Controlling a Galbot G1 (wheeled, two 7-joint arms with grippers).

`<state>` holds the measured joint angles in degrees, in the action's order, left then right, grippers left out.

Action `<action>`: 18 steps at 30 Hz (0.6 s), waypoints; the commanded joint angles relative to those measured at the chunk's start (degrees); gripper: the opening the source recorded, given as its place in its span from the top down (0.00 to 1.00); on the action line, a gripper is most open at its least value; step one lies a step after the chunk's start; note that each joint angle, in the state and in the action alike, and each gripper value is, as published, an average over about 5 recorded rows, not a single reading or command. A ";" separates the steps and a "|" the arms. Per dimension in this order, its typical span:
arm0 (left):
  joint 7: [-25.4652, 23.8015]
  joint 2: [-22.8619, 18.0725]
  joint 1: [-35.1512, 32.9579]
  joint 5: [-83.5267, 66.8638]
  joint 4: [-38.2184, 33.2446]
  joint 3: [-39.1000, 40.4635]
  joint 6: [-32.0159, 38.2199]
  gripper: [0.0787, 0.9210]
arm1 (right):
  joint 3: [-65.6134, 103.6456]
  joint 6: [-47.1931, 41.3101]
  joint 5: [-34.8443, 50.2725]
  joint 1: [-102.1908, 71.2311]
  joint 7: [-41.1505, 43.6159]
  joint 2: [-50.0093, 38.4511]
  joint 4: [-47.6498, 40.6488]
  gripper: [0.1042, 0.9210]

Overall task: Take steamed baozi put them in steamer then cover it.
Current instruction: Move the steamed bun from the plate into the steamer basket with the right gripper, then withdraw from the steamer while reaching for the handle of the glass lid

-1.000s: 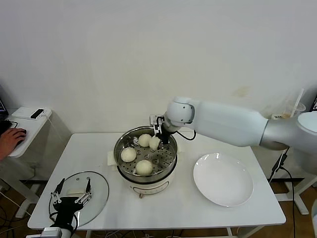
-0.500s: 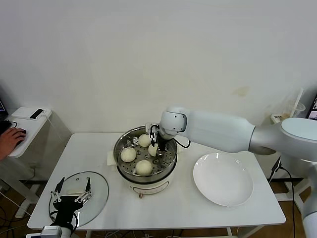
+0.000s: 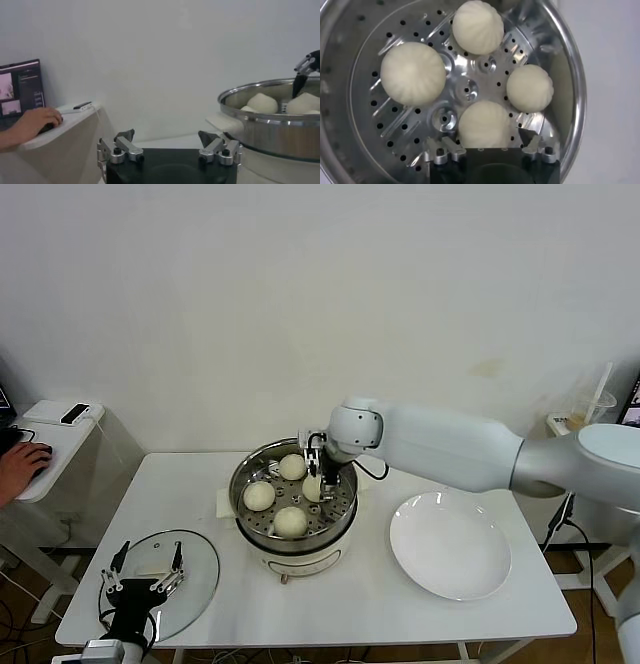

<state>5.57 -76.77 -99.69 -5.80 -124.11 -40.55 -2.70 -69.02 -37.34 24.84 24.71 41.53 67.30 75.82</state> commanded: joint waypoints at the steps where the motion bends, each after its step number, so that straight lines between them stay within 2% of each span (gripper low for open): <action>1: -0.05 -0.08 0.05 0.08 -0.14 0.19 -0.01 0.12 | 4.31 0.70 -1.70 0.98 -3.00 -7.59 8.66 0.12; 11: -0.11 -0.27 0.23 0.29 -0.59 0.29 -0.06 0.12 | 16.70 3.23 1.38 -11.79 -23.41 -22.31 24.92 0.12; 15: -0.09 -0.38 0.26 0.50 -0.18 0.21 0.06 0.12 | 28.30 9.52 -0.10 -26.59 -34.85 -28.02 30.57 0.12; 18: -0.35 -0.25 0.13 1.10 0.34 0.32 0.09 0.12 | 39.68 16.55 -4.26 -40.74 -42.39 -30.40 32.48 0.12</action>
<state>5.44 -77.13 -99.46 -5.16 -124.30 -40.32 -2.62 -52.10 -31.95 24.52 10.88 20.76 48.72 96.28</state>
